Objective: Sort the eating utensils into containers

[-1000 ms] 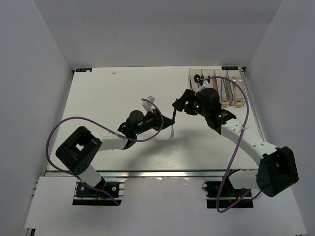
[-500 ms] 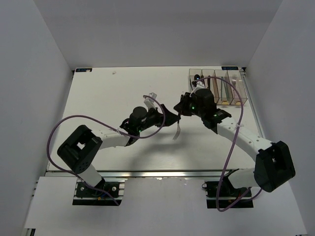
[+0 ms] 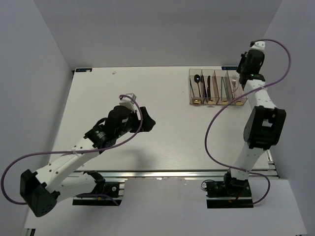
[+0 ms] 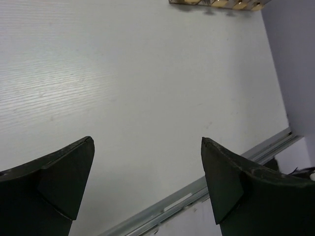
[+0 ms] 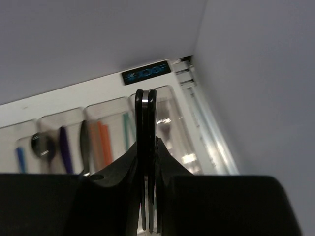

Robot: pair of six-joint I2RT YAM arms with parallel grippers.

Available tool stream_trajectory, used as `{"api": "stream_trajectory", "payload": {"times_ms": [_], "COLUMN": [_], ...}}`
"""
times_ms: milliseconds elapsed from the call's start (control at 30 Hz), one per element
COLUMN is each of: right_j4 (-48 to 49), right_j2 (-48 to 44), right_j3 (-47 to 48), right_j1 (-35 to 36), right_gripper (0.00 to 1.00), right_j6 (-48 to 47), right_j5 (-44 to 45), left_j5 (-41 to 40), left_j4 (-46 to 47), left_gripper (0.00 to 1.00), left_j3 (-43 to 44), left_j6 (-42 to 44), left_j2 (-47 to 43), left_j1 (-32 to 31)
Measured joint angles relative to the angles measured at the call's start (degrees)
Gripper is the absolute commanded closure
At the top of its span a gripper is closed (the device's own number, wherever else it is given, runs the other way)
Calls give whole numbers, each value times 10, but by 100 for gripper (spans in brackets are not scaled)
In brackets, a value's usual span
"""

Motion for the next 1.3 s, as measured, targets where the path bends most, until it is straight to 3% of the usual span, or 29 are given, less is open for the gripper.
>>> {"api": "stream_trajectory", "payload": {"times_ms": [133, 533, 700, 933, 1033, 1067, 1100, 1300], "right_j4": [2, 0, 0, -2, -5, -4, -4, -23], "right_j2": [98, 202, 209, 209, 209, 209, 209, 209], "right_j3": [93, 164, 177, 165, 163, 163, 163, 176], "right_j1": [-51, -59, -60, -60, -60, -60, -60, -60], "right_gripper": [100, 100, 86, 82, 51, 26, 12, 11], "right_j6": [-38, -92, -96, -97, -92, -92, -89, -81], "right_j5": [-8, -75, -80, -87, -89, -89, -90, -90], "left_j5": [-9, -25, -28, -33, -35, -36, -37, -39], "left_j4": [-71, -110, -110, -111, -111, -111, -111, -111], "left_gripper": [2, 2, 2, 2, 2, 2, 2, 2], "left_j3": [-7, -52, -52, -52, -52, -52, -52, -52], "left_j6": [50, 98, 101, 102, 102, 102, 102, 103], "left_j2": [-55, -83, -82, -82, -82, -83, -83, -84], "left_j1": [0, 0, 0, 0, 0, 0, 0, 0]}}
